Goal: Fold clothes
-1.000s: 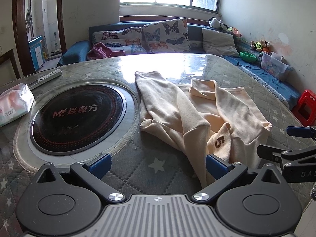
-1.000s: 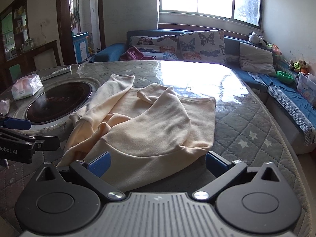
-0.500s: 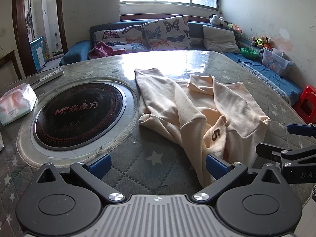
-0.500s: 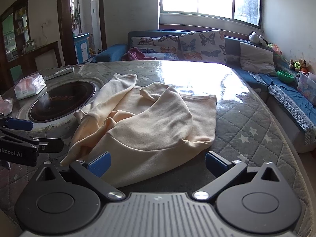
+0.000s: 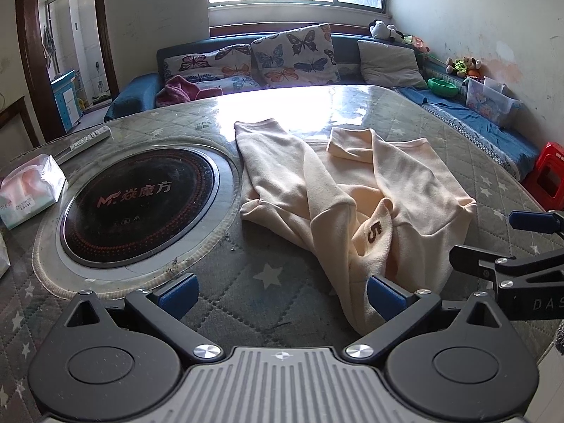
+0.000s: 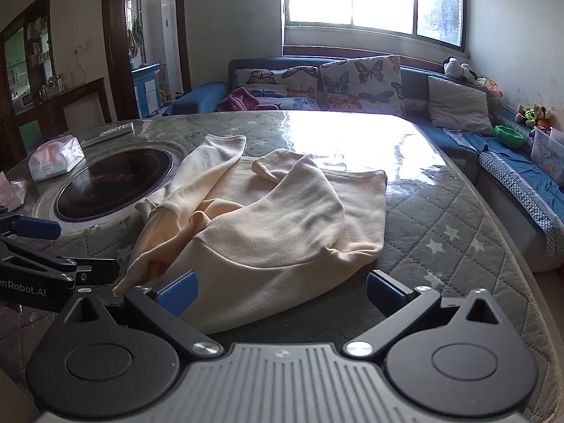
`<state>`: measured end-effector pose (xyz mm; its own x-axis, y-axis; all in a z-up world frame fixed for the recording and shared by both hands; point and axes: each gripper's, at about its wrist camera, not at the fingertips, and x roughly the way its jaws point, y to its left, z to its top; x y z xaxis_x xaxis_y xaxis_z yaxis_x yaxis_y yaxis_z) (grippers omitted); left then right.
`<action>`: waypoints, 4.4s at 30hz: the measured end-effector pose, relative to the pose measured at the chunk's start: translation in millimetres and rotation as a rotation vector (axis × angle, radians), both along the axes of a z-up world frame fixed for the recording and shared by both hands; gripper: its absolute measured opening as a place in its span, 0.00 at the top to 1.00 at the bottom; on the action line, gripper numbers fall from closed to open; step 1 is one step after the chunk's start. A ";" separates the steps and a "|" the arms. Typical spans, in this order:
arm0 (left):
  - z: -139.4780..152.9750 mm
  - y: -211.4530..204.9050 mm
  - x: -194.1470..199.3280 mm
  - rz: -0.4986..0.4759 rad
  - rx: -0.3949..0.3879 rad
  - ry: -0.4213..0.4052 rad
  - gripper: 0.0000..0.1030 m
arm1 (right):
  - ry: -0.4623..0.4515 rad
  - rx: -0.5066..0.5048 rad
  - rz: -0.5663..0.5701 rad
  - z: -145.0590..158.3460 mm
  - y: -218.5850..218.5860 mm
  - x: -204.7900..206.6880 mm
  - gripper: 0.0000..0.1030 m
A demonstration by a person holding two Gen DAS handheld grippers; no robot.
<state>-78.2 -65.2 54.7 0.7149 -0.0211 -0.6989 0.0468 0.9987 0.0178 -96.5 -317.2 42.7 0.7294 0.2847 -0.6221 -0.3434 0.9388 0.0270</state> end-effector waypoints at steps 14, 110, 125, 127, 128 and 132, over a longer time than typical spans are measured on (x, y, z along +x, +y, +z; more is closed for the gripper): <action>0.3 -1.1 4.9 -0.004 0.007 0.004 0.00 | -0.004 0.002 0.011 2.6 5.3 3.0 0.00; -4.4 111.3 24.2 0.105 -0.205 0.023 0.97 | 0.076 0.079 0.073 -18.7 18.7 177.4 0.91; -8.7 118.2 -13.4 0.024 -0.178 0.067 0.97 | -0.096 0.078 -0.247 48.5 -134.5 63.4 0.89; -9.4 117.1 -17.6 0.003 -0.170 0.077 0.95 | -0.062 0.058 -0.299 38.5 -150.7 53.1 0.88; -8.7 116.4 -19.3 -0.008 -0.162 0.082 0.93 | -0.042 0.046 -0.325 32.8 -158.1 49.0 0.87; 4.7 112.6 -29.4 -0.064 -0.116 0.038 0.93 | -0.006 -0.004 -0.382 20.9 -172.8 32.8 0.84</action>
